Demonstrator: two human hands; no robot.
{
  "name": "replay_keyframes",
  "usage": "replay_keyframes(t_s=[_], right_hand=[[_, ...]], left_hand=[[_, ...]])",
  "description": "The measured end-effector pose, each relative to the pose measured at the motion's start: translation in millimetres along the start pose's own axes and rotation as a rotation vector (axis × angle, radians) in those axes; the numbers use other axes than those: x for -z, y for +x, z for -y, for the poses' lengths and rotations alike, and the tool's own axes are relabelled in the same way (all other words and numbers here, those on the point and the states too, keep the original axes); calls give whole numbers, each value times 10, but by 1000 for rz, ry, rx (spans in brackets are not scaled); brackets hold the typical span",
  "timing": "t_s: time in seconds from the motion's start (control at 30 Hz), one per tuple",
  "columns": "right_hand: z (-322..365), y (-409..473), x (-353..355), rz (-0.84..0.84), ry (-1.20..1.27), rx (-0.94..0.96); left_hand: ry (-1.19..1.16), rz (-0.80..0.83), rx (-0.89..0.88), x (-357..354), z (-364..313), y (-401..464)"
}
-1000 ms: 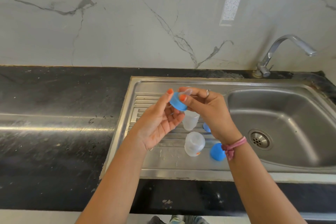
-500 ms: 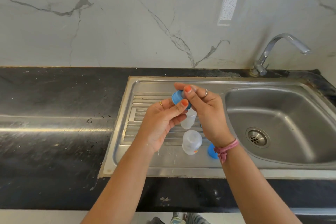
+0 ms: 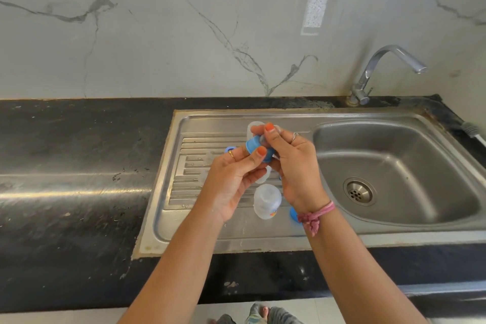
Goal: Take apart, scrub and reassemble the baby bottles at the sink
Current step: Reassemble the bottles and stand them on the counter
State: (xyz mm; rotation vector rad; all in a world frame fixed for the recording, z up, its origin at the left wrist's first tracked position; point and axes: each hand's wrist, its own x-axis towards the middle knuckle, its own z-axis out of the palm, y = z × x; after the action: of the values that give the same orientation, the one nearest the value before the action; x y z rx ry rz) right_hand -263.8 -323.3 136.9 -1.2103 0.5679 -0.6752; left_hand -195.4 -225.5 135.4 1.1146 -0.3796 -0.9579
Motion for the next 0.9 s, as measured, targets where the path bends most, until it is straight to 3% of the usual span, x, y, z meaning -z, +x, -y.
replay_keyframes(t_s=[0.2, 0.4, 0.5, 0.57, 0.67, 0.77, 0.9], right_hand=[[37, -34, 23, 22, -41, 29], [260, 37, 274, 419, -278, -78], [265, 53, 378, 346, -327, -31], [212, 70, 443, 164, -452, 74], [124, 100, 583, -36, -672, 162], [85, 85, 691, -27, -761, 139], [77, 43, 731, -14, -775, 173]], left_hand=[[-35, 13, 22, 3, 27, -21], [-97, 64, 127, 137, -33, 28], [2, 81, 122, 118, 41, 87], [219, -33, 31, 154, 173, 150], [871, -101, -153, 300, 420, 206], [1221, 75, -130, 382, 769, 292], [1427, 105, -154, 350, 1075, 362]])
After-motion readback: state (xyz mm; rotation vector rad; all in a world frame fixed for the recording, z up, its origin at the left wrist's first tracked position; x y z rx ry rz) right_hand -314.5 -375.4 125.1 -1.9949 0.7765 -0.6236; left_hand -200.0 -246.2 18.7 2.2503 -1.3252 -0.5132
